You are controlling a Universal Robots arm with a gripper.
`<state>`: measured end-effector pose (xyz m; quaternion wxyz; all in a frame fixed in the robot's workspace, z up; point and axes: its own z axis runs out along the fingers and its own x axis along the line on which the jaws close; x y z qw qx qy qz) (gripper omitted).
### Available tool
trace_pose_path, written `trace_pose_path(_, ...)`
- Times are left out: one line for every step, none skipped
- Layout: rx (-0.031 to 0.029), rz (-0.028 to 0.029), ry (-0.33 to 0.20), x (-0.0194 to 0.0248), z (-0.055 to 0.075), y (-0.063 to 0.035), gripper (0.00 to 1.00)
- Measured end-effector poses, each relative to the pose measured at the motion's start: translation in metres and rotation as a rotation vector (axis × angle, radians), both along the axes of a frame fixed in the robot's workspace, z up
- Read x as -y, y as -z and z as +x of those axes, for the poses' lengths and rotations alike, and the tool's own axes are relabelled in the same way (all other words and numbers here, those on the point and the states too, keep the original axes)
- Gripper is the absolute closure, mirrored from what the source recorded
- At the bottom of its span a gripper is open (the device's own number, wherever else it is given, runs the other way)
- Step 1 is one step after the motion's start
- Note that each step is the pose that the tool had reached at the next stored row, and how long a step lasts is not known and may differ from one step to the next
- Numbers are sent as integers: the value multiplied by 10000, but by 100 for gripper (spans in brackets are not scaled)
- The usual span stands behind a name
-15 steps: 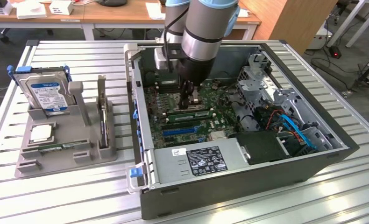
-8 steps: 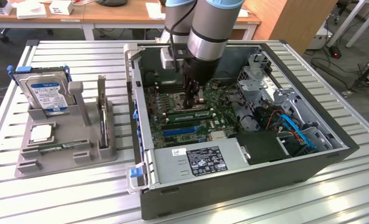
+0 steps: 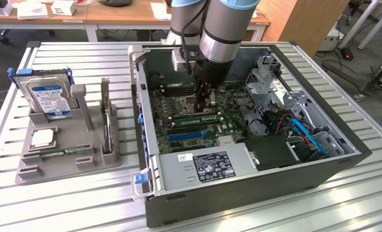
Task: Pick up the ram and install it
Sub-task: 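Press down the ram until it locks into place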
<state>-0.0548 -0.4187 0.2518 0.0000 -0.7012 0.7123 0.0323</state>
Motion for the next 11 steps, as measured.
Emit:
trace_pose_path(0, -1, -1, 0, 9, 0, 91)
trace_pose_path(0, 0, -1, 0, 17, 0, 91)
trace_pose_path(0, 0, 0, 0, 25, 0, 91)
trace_pose_path(0, 0, 0, 0, 34, 0, 91)
trace_pose_path(0, -1, 0, 0, 44, 0, 91)
trace_pose_path(0, 0, 0, 0, 55, 0, 91)
trace_pose_path(0, 0, -1, 0, 67, 0, 91)
trace_pose_path(0, -1, 0, 0, 78, 0, 91)
trace_pose_path(0, -1, 0, 0, 86, 0, 91)
trace_pose_path(-1, -1, 1, 0, 94, 0, 91)
trace_pose_path(0, 0, 0, 0, 99, 0, 91)
